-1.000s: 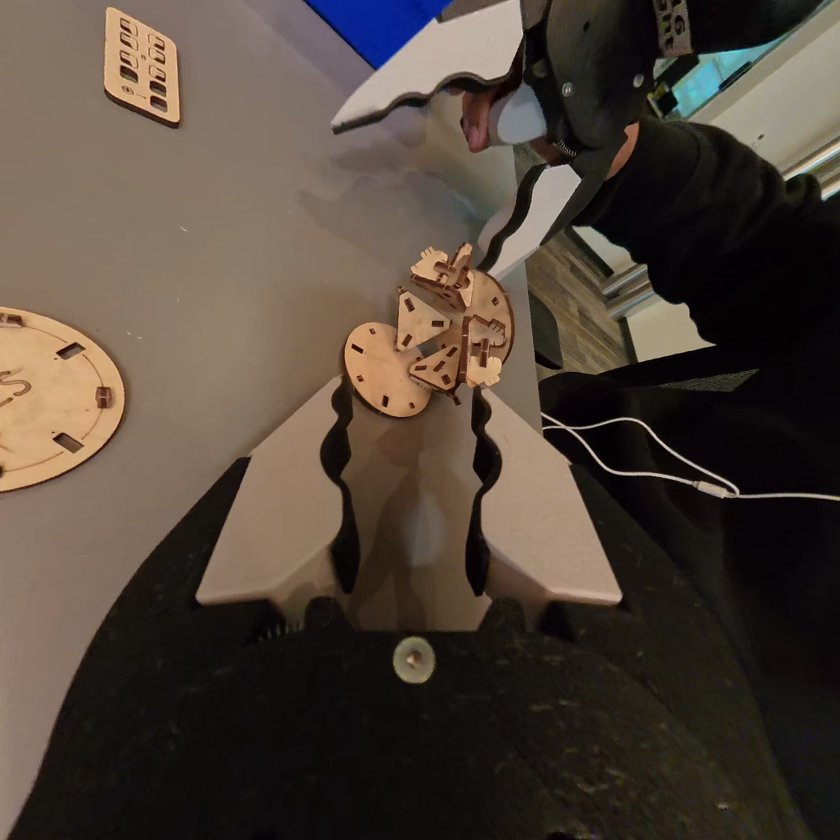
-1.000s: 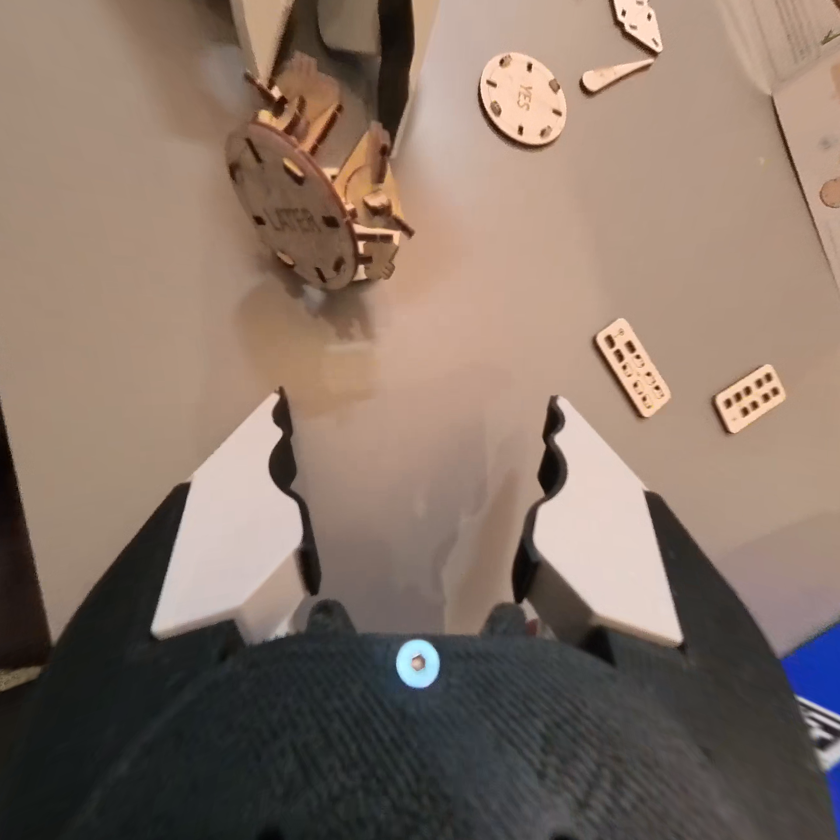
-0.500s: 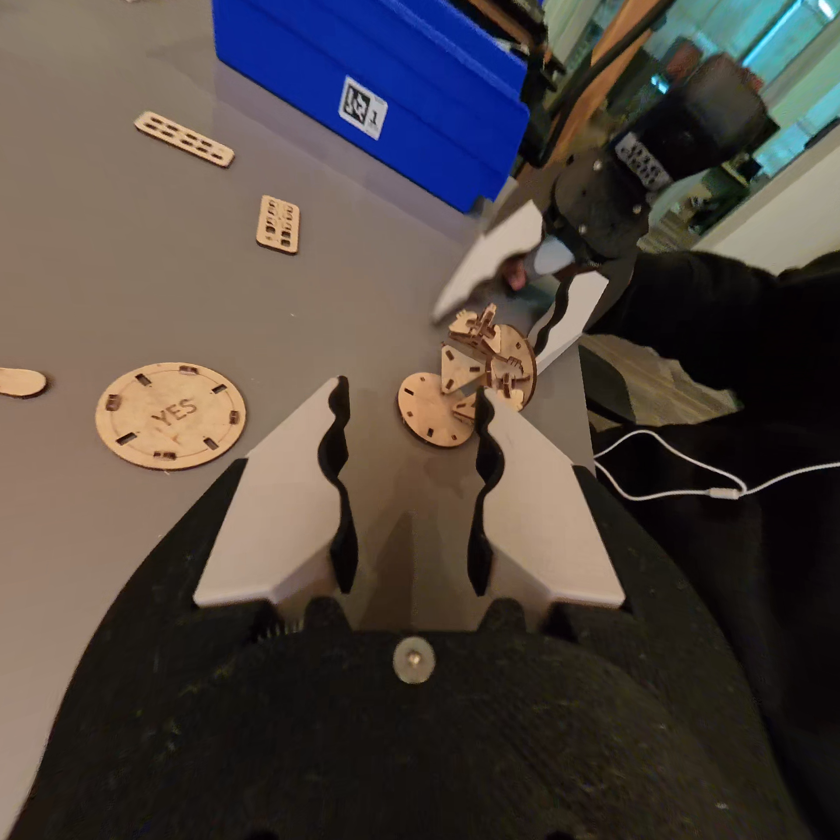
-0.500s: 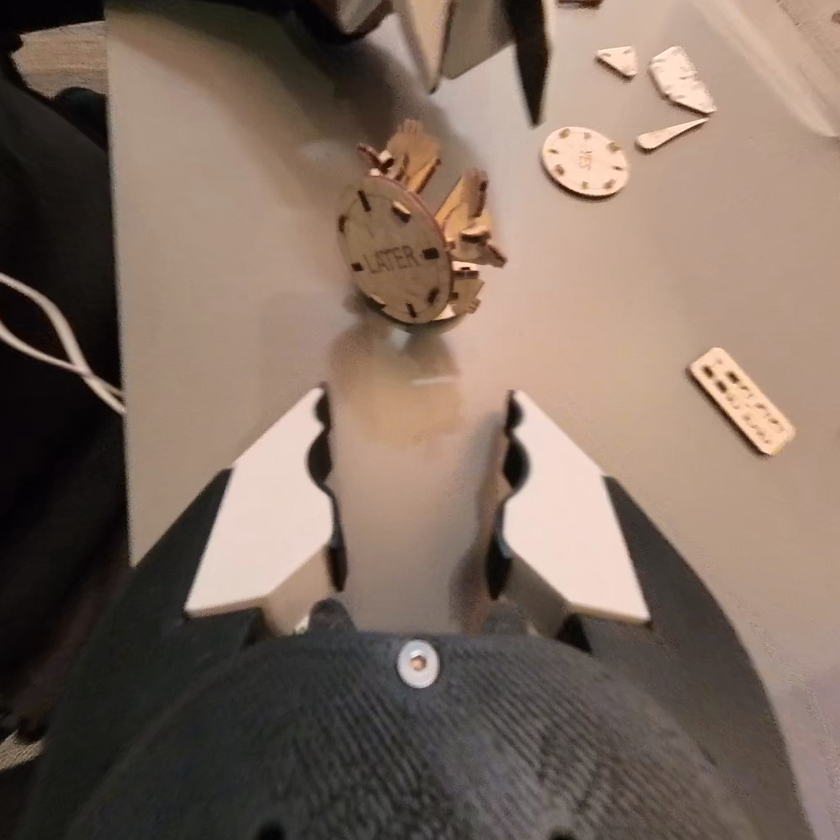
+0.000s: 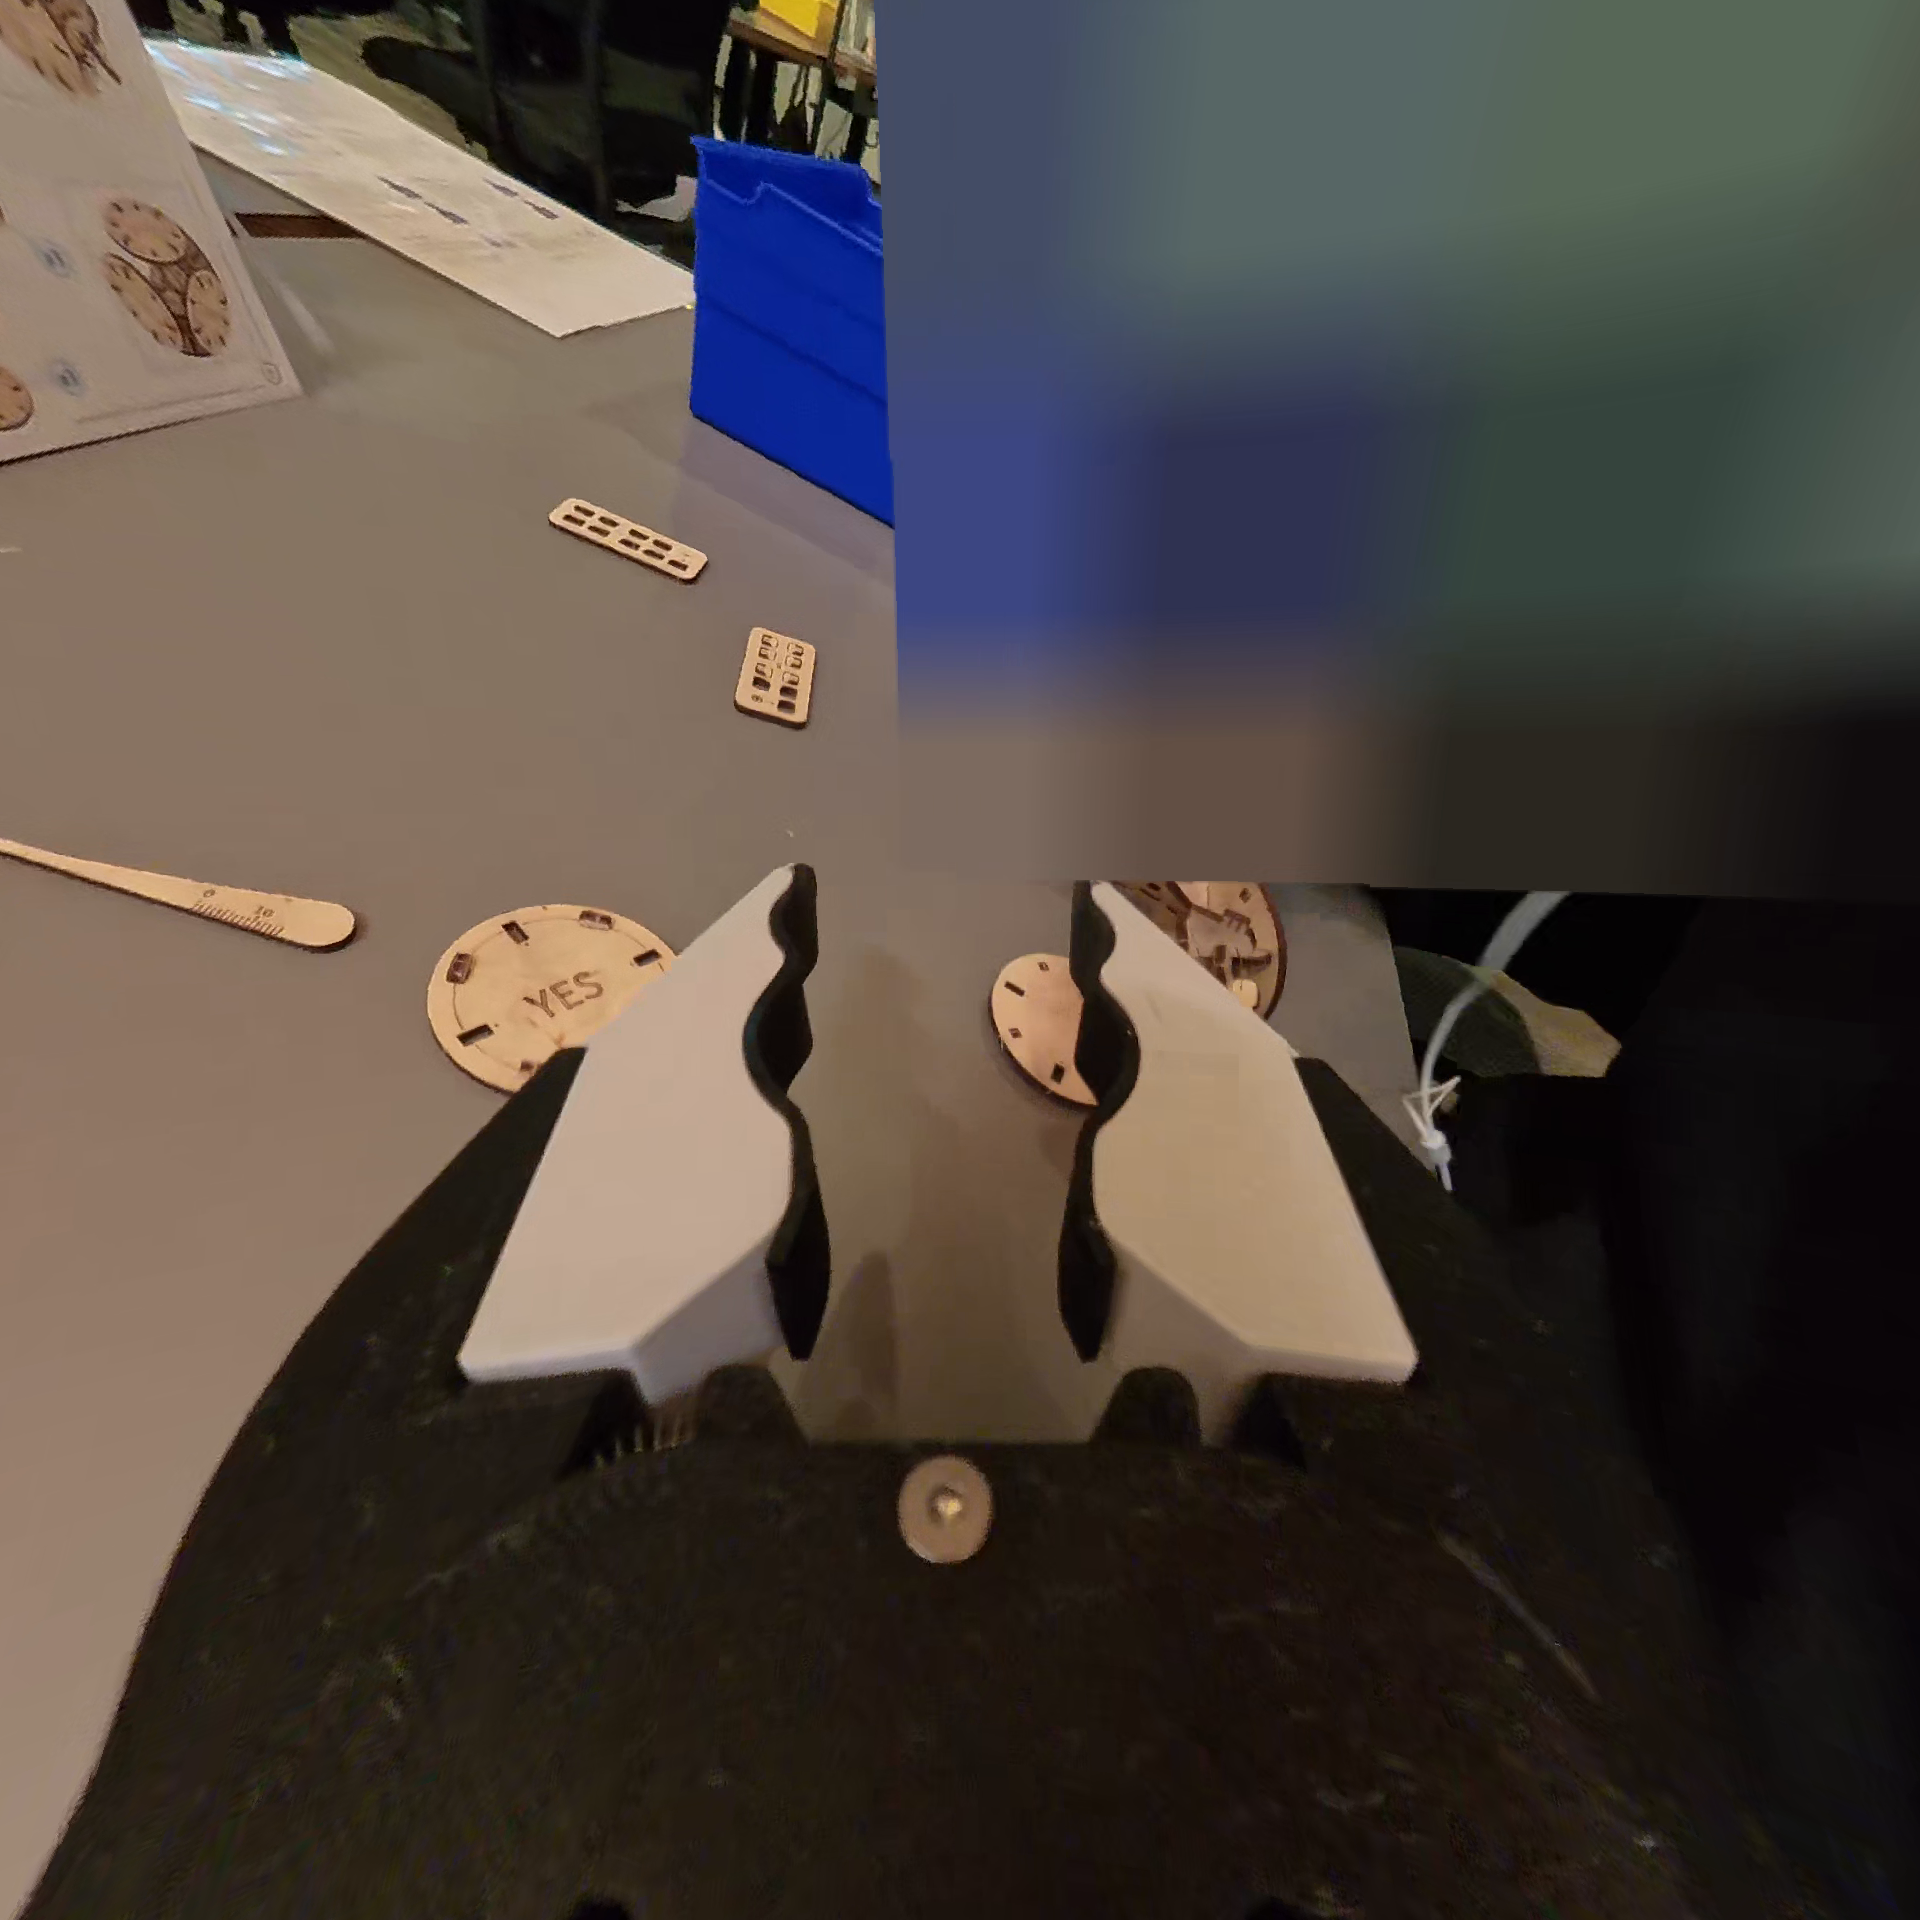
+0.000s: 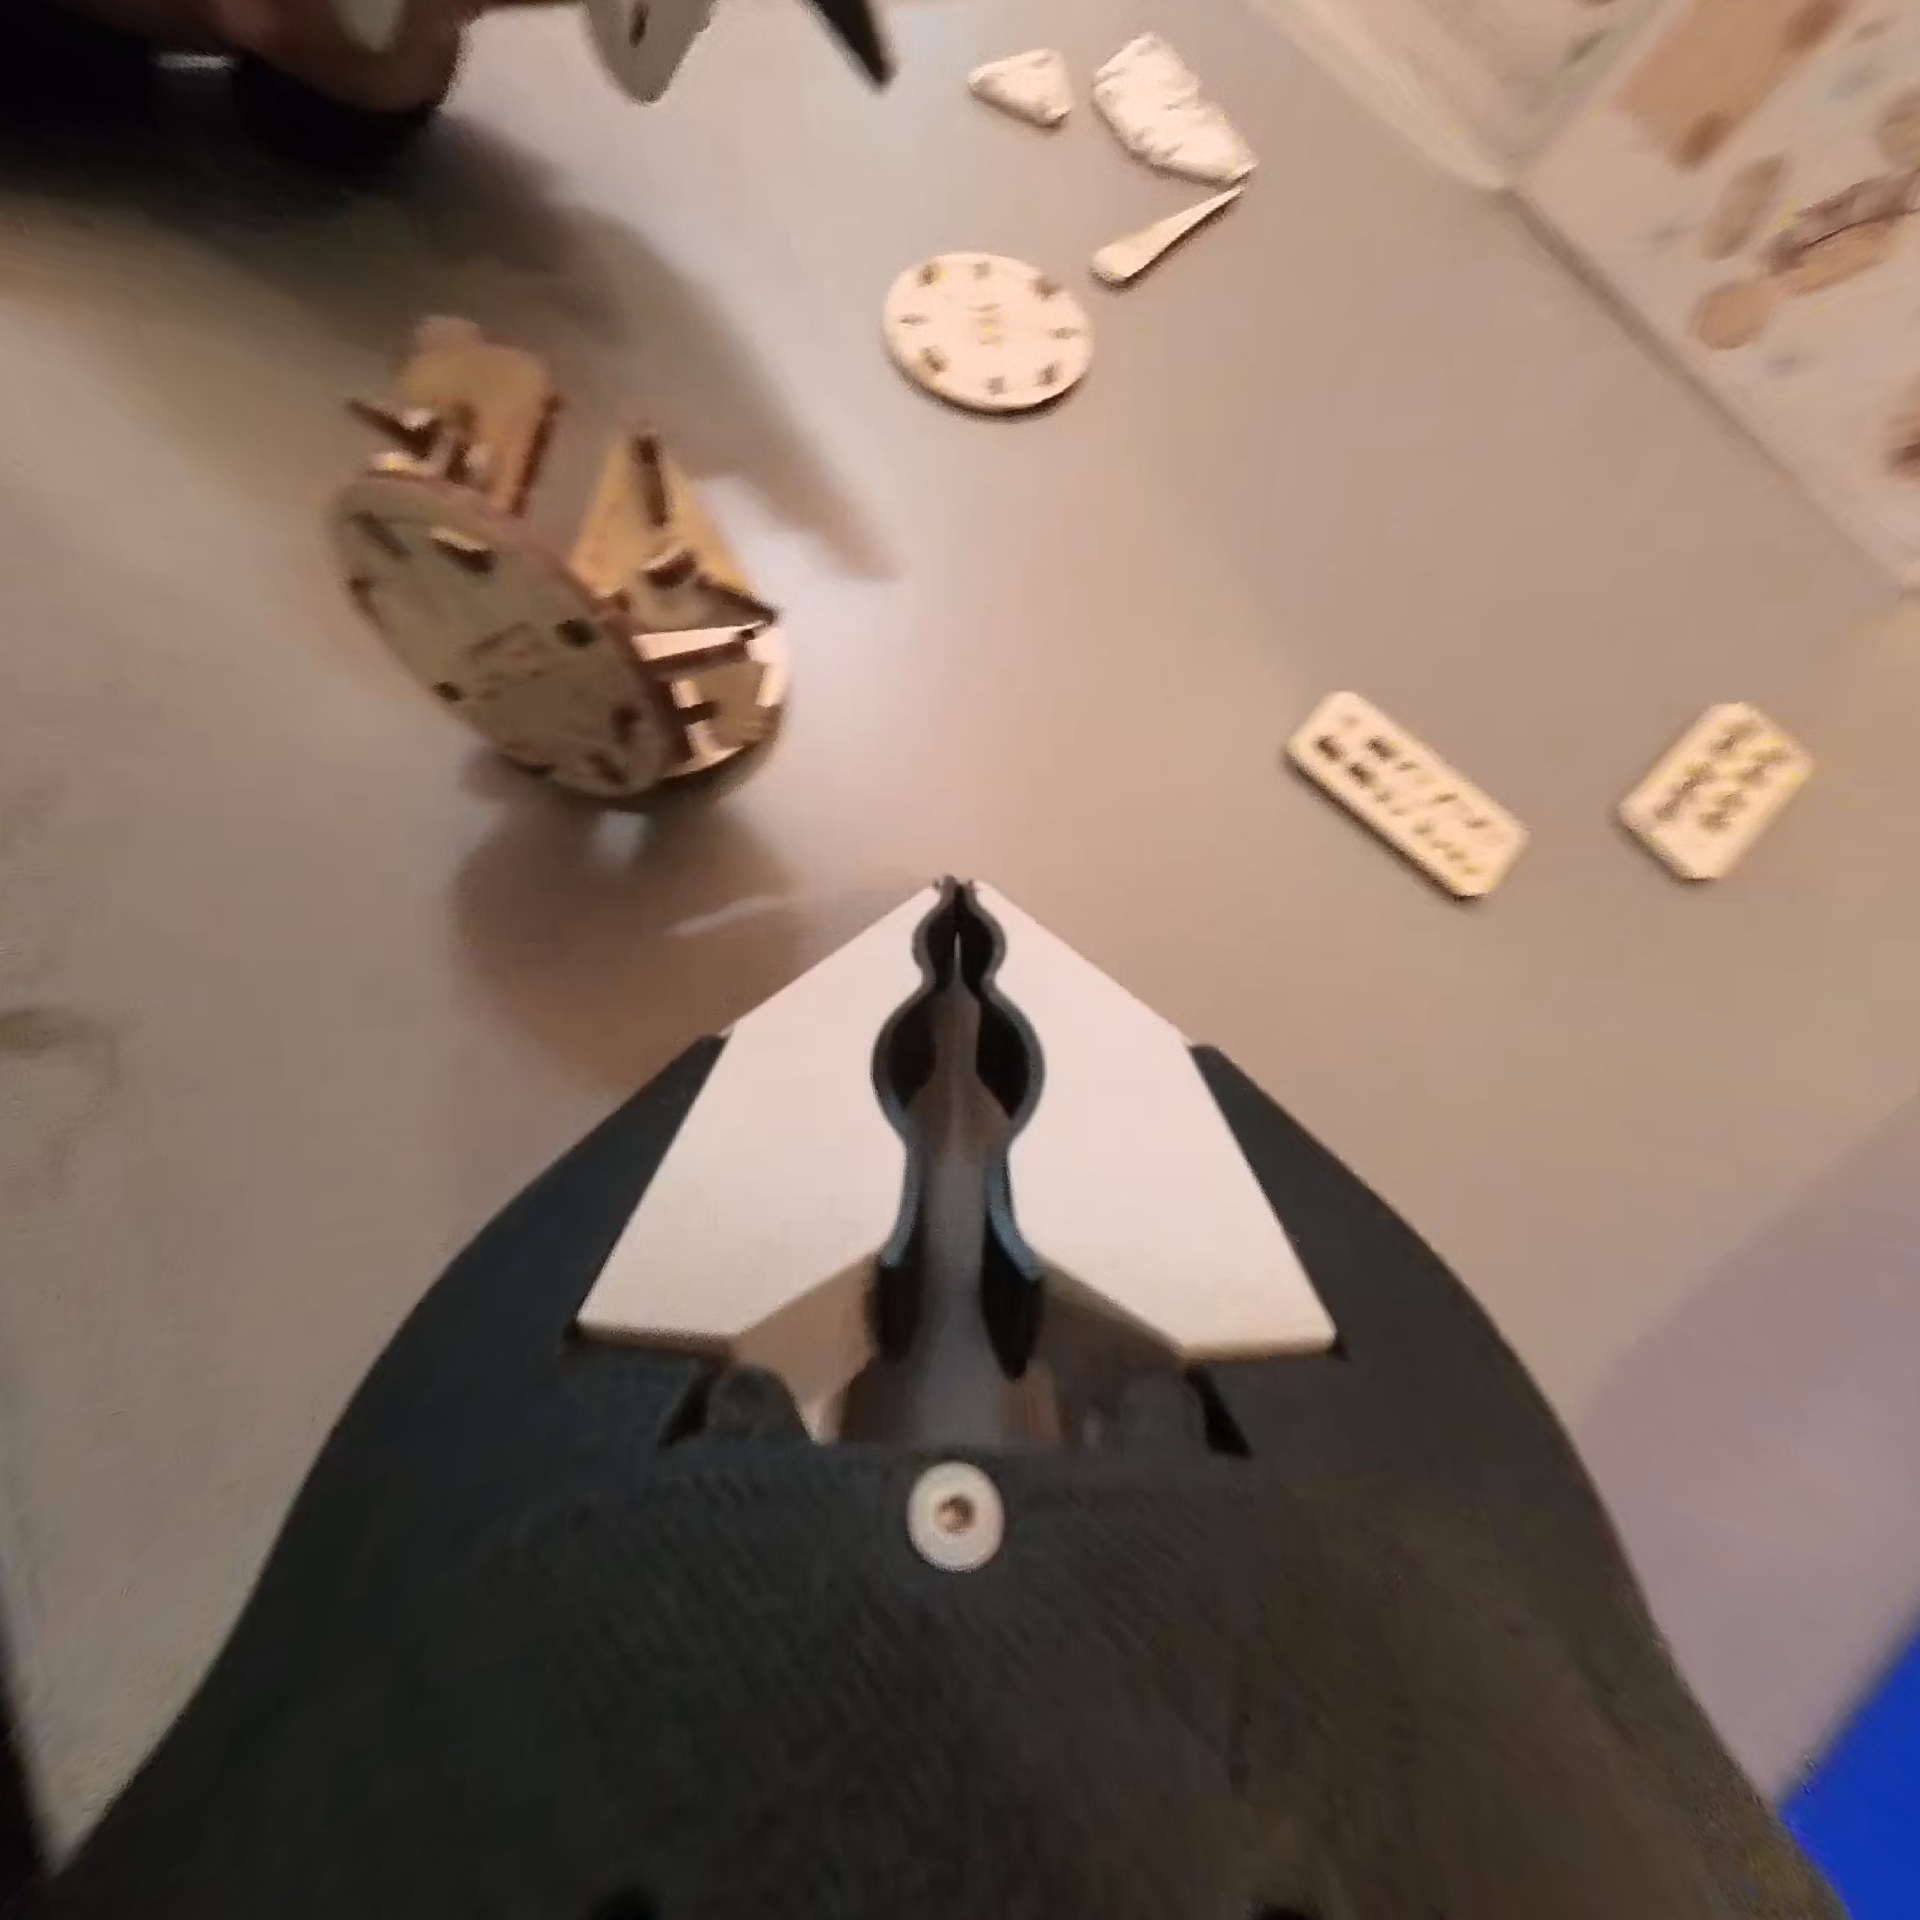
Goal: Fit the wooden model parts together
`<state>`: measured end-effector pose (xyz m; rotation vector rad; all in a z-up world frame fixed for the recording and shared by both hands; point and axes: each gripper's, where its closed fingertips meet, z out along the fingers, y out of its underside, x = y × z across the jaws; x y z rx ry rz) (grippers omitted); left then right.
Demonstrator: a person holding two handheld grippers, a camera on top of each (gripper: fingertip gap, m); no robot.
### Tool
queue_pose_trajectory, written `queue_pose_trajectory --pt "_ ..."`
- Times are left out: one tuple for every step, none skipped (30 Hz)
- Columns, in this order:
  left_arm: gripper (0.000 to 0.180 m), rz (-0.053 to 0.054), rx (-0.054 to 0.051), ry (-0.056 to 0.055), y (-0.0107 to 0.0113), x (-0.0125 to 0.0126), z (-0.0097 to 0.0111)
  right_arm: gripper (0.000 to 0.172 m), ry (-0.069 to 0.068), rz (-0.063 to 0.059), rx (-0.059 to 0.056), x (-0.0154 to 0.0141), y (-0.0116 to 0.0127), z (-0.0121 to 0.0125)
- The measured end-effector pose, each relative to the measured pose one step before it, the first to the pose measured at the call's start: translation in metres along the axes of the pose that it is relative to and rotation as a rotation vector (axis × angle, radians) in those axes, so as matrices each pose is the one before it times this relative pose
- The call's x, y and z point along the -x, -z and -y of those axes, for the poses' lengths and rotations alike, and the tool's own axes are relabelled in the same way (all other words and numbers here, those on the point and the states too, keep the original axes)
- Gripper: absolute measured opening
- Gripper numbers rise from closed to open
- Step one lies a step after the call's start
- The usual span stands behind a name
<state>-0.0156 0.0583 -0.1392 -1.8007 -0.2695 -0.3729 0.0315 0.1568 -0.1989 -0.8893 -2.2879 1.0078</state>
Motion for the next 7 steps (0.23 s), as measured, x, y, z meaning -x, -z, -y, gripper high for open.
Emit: queue_pose_trajectory --pt "0.045 -0.0075 0.0003 0.0033 -0.00122 0.00033 0.00065 0.000 0.0332 -0.0800 -0.0384 -0.01085 0.00198 0.00587" --pt "0.045 -0.0045 0.0003 0.0015 -0.00112 0.00056 0.00060 0.000 0.0383 -0.0907 -0.0492 -0.01191 0.00214 0.00731" --pt "0.045 -0.0019 0.0003 -0.0013 -0.00103 0.00046 0.00062 0.000 0.0433 -0.0993 -0.0539 -0.01255 0.00178 0.00764" --pt "0.044 -0.0022 -0.0011 -0.0045 -0.00087 0.00000 0.00070 0.000 0.0477 -0.1059 -0.0543 -0.01289 0.00108 0.00739" --pt "0.044 0.0000 -0.0059 -0.0084 -0.00059 -0.00004 0.00138 0.000 0.0514 -0.1066 -0.0524 -0.01211 0.00006 0.00663" --pt "0.043 0.0054 -0.0091 -0.0085 -0.00052 0.00080 0.00181 0.000 0.0540 -0.0904 -0.0469 -0.00913 -0.00123 0.00569" --pt "0.041 0.0076 -0.0104 -0.0070 -0.00071 0.00154 0.00234 0.000 0.0537 -0.0606 -0.0375 -0.00457 -0.00246 0.00416"
